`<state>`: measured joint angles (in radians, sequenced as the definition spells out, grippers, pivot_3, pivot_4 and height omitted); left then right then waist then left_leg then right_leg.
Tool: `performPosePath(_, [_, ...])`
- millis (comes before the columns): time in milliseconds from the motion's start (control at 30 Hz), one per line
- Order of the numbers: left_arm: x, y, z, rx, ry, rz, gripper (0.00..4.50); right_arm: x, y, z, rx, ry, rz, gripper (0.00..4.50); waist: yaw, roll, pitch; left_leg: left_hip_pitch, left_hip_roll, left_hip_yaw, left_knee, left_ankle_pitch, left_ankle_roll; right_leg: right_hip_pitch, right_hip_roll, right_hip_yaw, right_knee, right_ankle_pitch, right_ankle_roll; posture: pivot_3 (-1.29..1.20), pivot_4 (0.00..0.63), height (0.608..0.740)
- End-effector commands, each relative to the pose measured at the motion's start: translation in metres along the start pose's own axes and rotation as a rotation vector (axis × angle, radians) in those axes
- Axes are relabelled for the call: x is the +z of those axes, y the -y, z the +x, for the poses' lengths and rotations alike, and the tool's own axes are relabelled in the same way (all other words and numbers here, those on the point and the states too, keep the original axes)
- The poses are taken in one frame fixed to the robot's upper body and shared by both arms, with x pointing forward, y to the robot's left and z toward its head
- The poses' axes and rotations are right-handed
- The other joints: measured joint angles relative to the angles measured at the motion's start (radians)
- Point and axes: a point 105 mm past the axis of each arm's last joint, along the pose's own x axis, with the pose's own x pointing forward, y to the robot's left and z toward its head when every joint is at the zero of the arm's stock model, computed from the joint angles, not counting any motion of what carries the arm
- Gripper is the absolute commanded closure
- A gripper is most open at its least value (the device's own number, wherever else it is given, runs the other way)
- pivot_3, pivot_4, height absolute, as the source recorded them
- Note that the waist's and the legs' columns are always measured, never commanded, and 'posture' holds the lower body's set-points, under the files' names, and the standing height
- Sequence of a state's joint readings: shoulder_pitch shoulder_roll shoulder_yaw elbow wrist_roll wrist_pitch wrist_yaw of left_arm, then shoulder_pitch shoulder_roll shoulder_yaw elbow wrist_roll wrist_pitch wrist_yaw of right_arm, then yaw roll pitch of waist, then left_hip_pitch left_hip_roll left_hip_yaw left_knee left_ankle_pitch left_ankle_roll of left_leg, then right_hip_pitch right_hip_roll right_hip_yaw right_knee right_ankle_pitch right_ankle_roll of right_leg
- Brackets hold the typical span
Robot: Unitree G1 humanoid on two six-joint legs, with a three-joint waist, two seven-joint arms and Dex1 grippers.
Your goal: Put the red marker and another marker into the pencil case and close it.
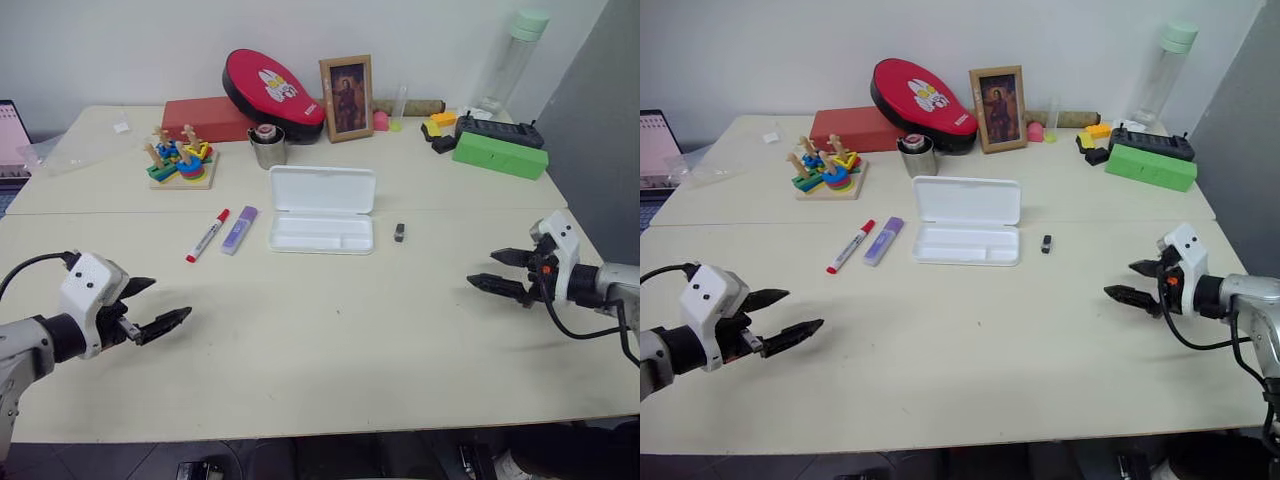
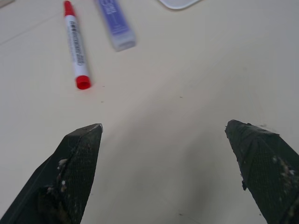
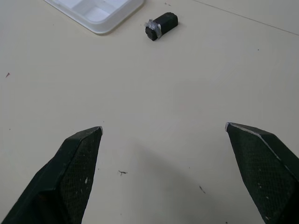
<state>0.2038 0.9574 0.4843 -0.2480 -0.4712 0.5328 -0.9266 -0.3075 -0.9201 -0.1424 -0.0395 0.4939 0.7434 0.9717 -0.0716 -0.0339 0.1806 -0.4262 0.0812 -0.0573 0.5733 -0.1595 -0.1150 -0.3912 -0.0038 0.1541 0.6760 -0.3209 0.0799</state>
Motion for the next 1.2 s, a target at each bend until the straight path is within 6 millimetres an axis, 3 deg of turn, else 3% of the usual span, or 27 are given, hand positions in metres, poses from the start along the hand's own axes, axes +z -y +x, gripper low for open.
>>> performPosePath(33, [0.008, 0.003, -0.008, -0.024, -0.007, 0.046, 0.00, 0.009, -0.002, -0.004, 0.011, 0.022, -0.030, 0.07, -0.001, 0.000, 0.000, 0.000, 0.000, 0.000, 0.000, 0.000, 0.000, 0.000, 0.000, 0.000, 0.000, 0.000, 0.000, 0.00, 0.150, 0.740])
performPosePath(600, [0.006, 0.000, 0.004, -0.010, -0.019, 0.050, 0.00, 0.000, -0.010, -0.005, 0.015, 0.008, -0.002, 0.07, -0.010, 0.000, 0.000, 0.000, 0.000, 0.000, 0.001, 0.000, 0.000, 0.000, 0.000, 0.000, 0.002, 0.001, 0.001, 0.00, 0.150, 0.740])
performPosePath(1033, [-0.002, 0.001, -0.006, 0.069, -0.008, 0.007, 0.00, 0.018, -0.020, 0.018, 0.081, 0.060, -0.052, 0.07, -0.012, 0.000, 0.000, 0.000, 0.000, 0.000, 0.001, 0.000, 0.000, 0.000, 0.000, 0.000, 0.003, 0.002, 0.004, 0.00, 0.150, 0.740])
performPosePath(1200, [0.002, 0.006, -0.006, 0.071, 0.044, -0.031, 0.00, 0.043, -0.040, 0.036, 0.203, 0.127, -0.112, 0.07, -0.014, 0.000, 0.000, 0.000, 0.000, 0.000, 0.002, 0.000, 0.000, 0.000, 0.000, 0.000, 0.003, 0.003, 0.004, 0.00, 0.150, 0.740])
